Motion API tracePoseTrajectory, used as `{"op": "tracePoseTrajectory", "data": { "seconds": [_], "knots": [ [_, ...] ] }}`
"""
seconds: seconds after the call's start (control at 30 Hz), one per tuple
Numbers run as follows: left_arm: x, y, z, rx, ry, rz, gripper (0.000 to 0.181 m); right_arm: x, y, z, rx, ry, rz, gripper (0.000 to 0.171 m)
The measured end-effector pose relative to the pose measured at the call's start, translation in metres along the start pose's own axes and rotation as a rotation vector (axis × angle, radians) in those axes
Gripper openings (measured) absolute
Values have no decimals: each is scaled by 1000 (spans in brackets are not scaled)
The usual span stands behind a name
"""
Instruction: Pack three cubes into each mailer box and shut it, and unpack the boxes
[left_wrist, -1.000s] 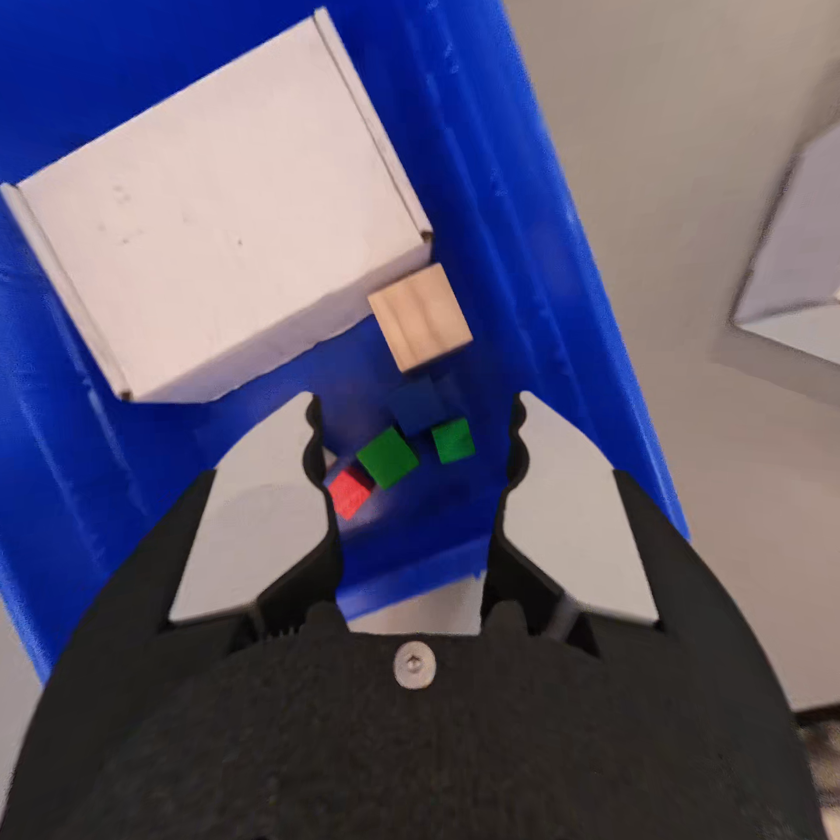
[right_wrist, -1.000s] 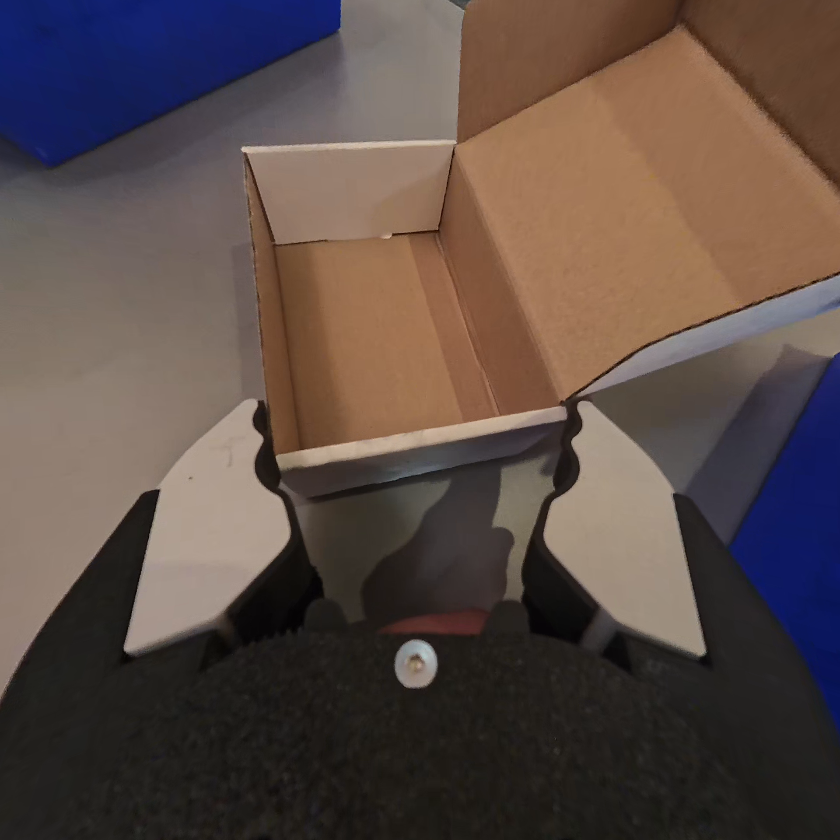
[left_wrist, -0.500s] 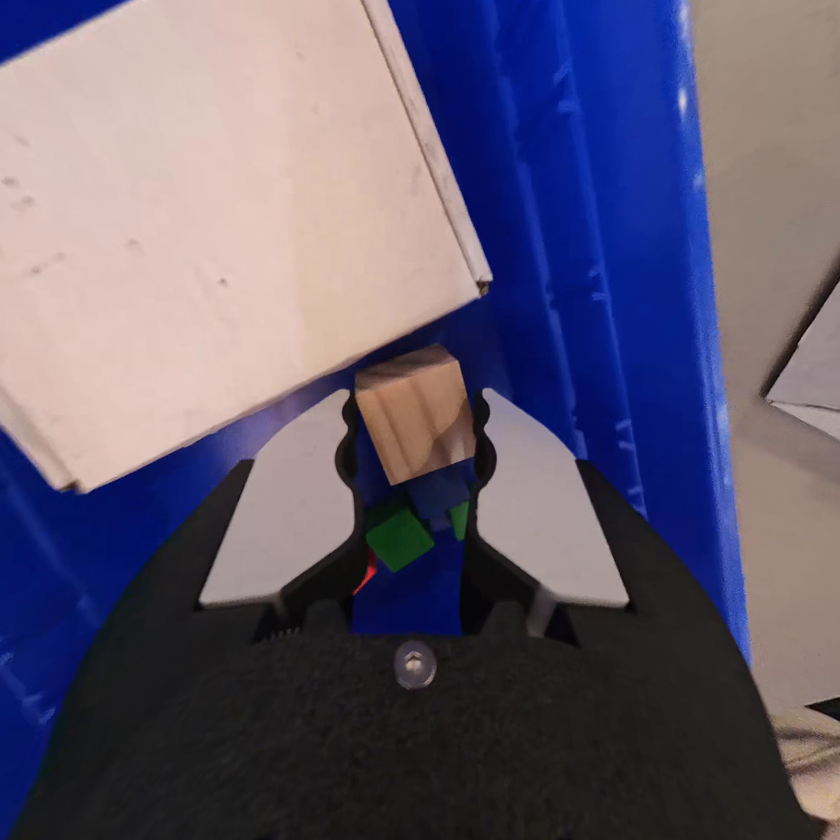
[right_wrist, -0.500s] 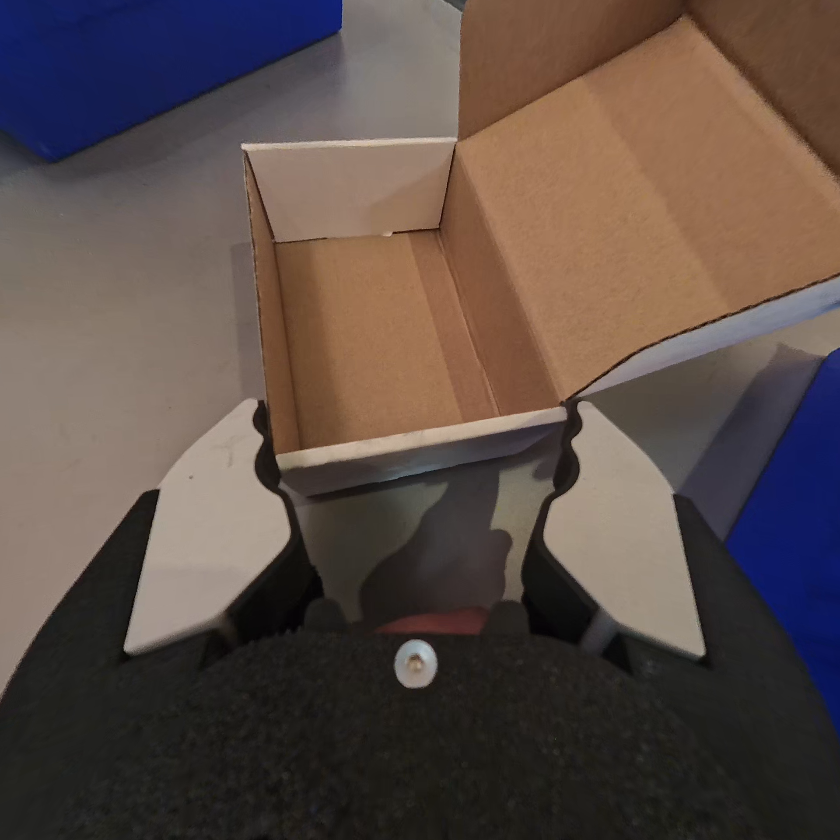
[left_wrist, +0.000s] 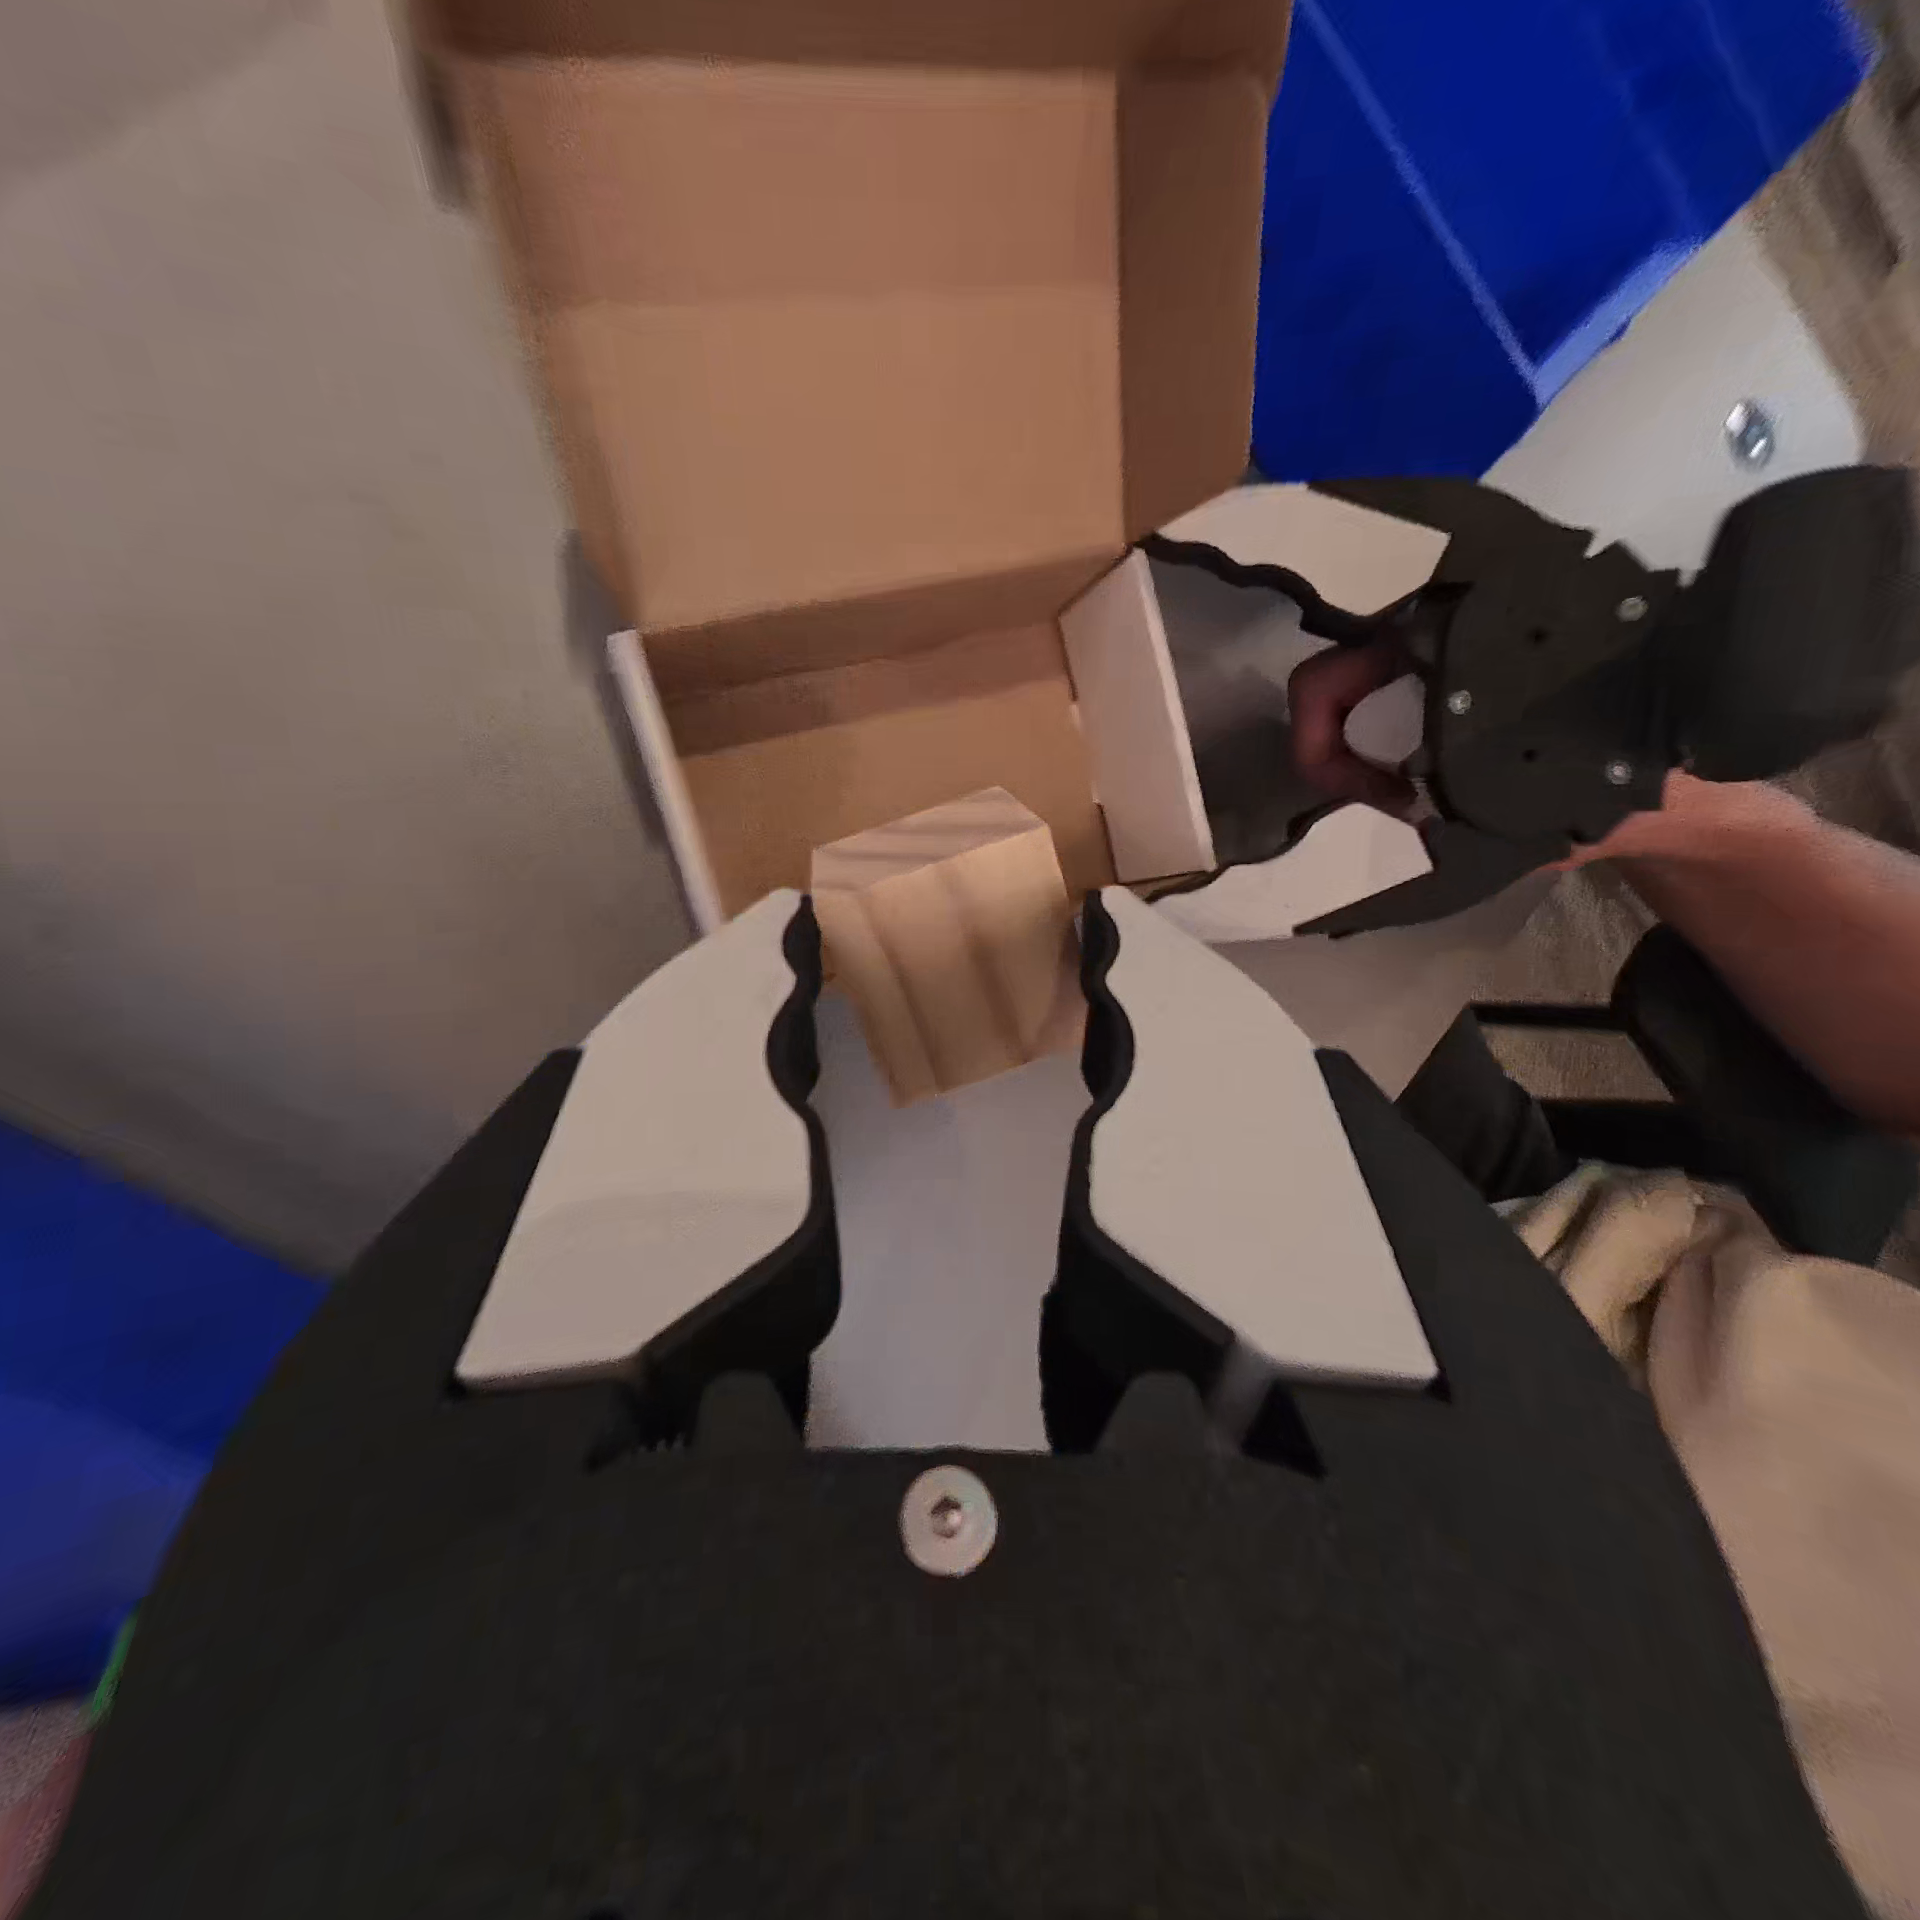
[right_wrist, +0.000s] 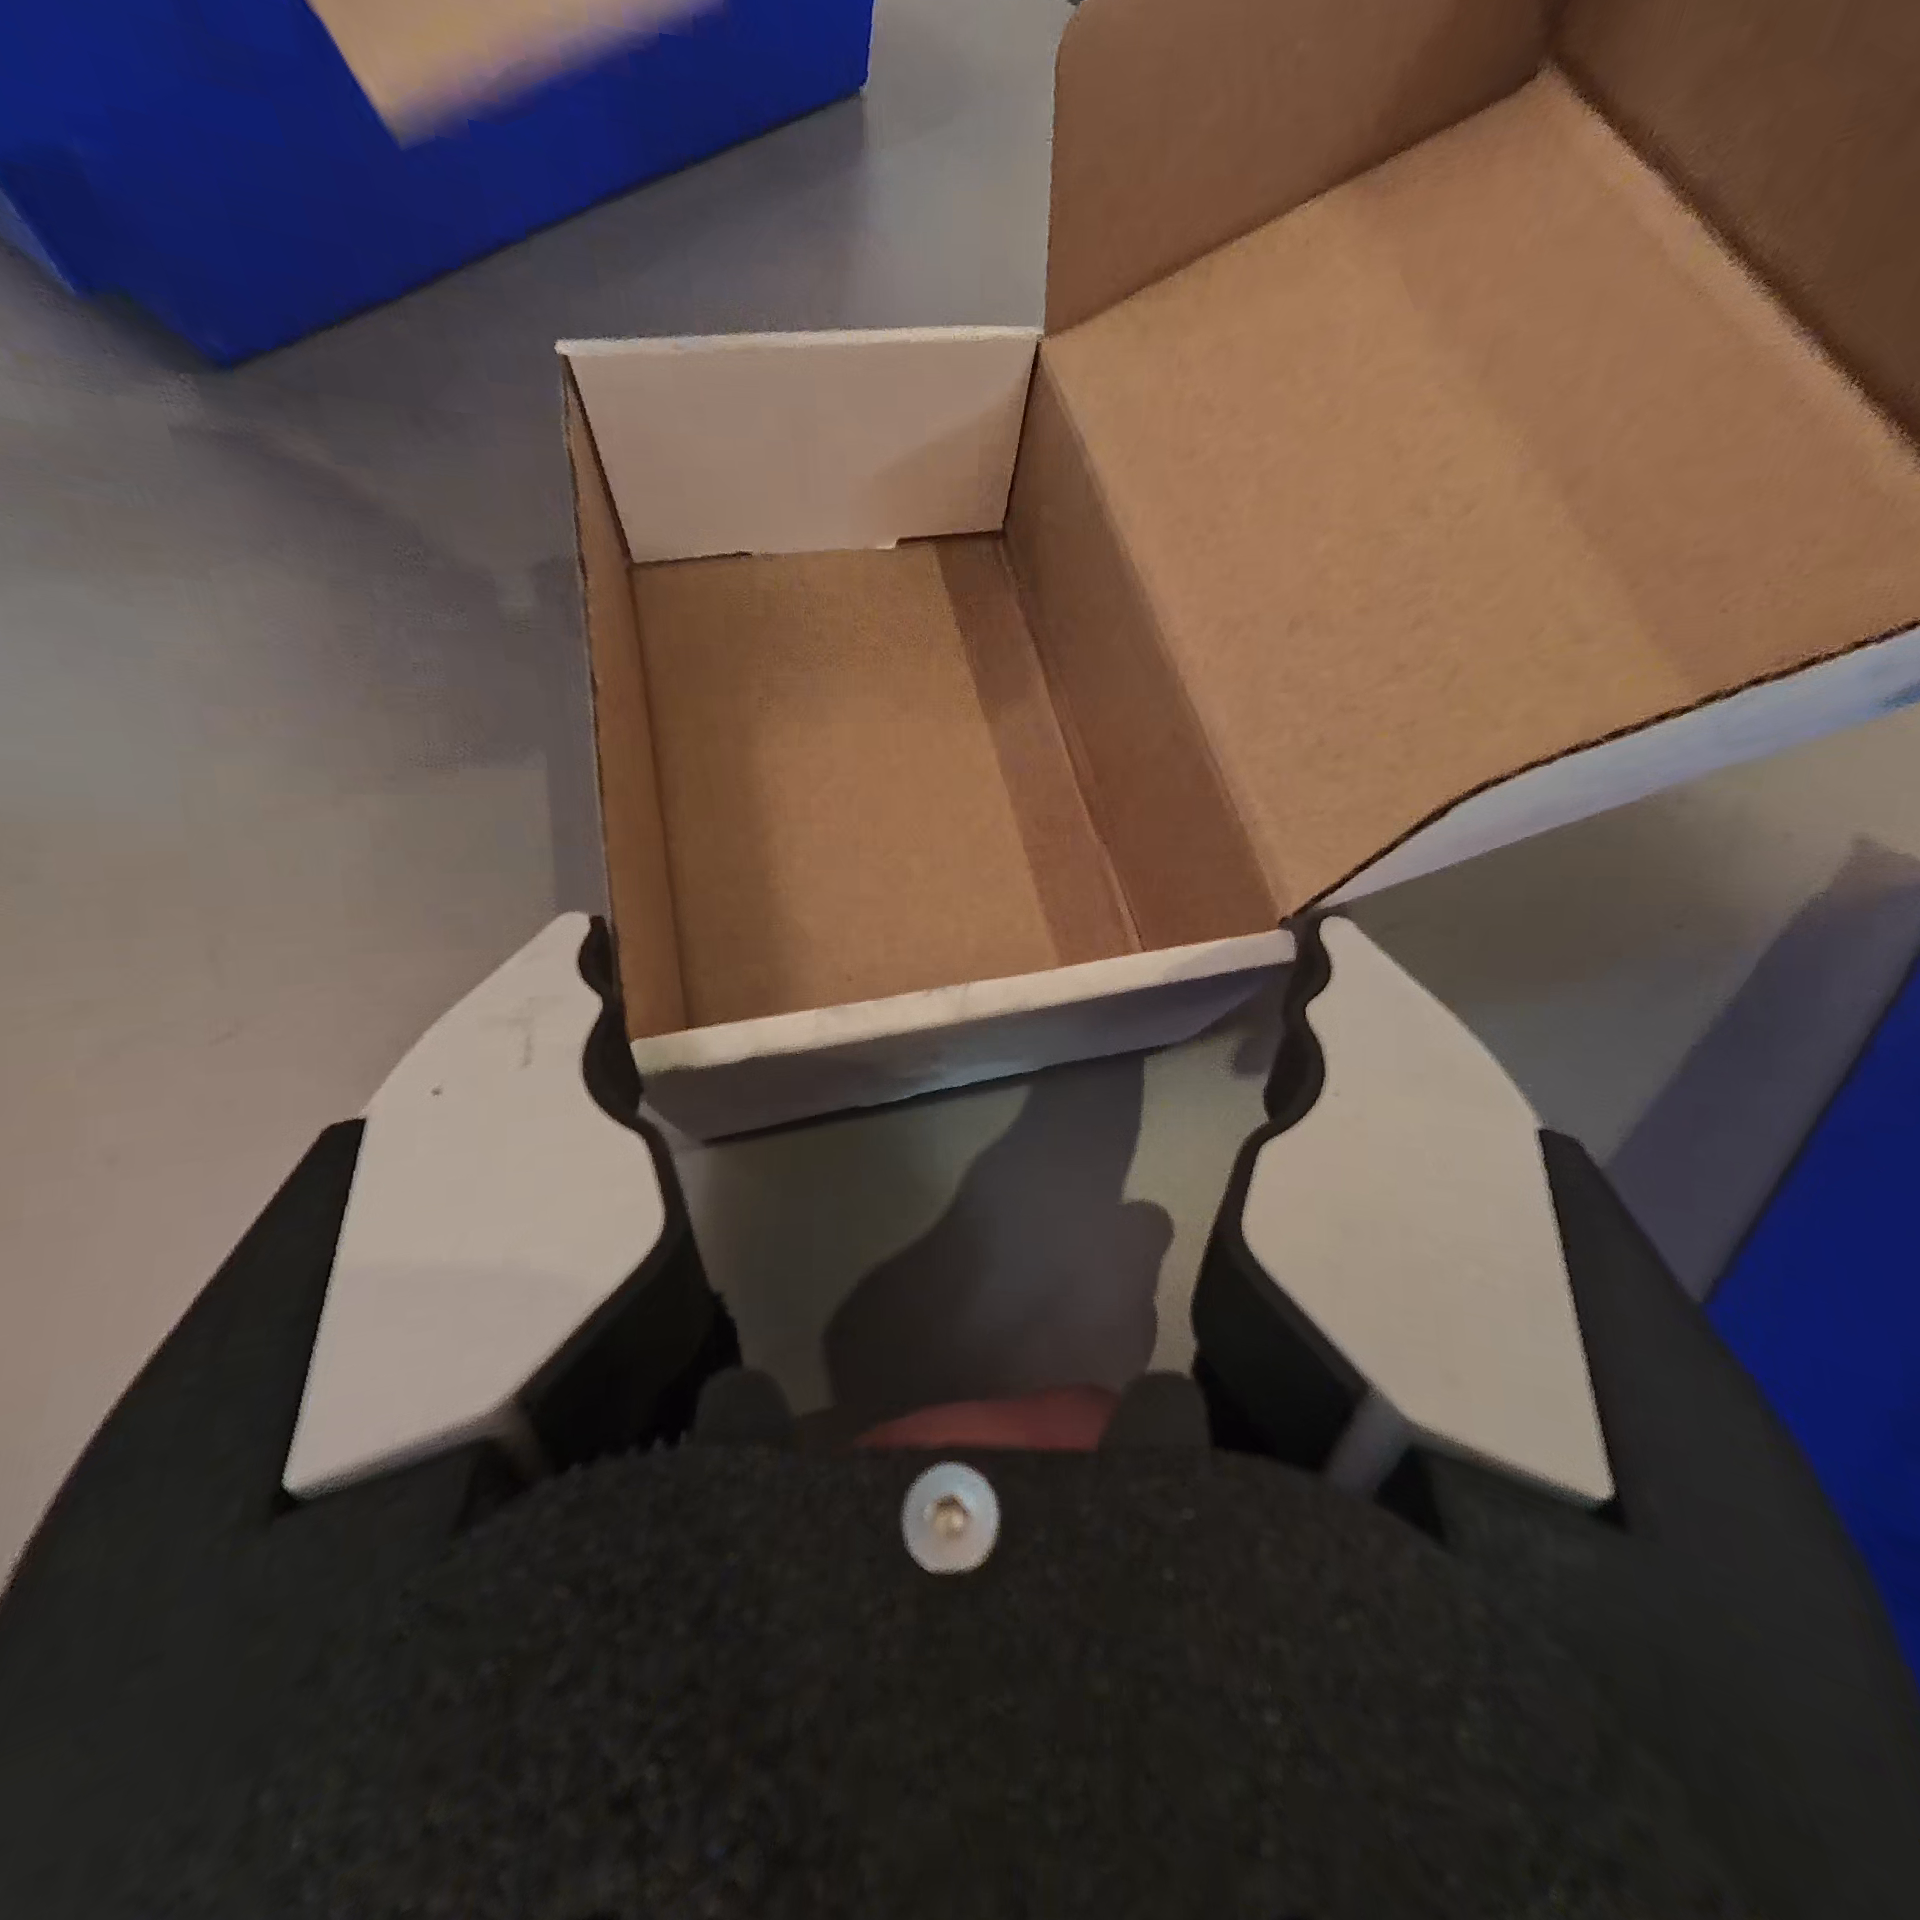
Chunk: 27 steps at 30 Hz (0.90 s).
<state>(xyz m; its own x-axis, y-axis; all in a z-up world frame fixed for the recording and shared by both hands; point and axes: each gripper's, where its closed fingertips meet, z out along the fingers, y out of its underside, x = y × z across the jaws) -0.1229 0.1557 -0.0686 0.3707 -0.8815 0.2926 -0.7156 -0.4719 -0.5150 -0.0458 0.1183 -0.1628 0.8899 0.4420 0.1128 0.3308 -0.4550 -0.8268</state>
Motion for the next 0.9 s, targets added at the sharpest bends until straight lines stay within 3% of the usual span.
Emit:
{"op": "tracePoseTrajectory", "data": {
  "seconds": [0.2,0.53,0.73,0.9],
  "knots": [
    [16,-1,84,-227,-32,32,48,-1,0,-1,3,-3,-5,119],
    [24,21,136,-359,-36,14,49,-2,0,0,7,-14,7,119],
    [24,16,112,-286,-15,18,59,-2,0,-1,8,-12,-2,119],
    [8,7,17,-89,-19,222,58,-2,0,-1,7,-11,-4,119]
  ]
}}
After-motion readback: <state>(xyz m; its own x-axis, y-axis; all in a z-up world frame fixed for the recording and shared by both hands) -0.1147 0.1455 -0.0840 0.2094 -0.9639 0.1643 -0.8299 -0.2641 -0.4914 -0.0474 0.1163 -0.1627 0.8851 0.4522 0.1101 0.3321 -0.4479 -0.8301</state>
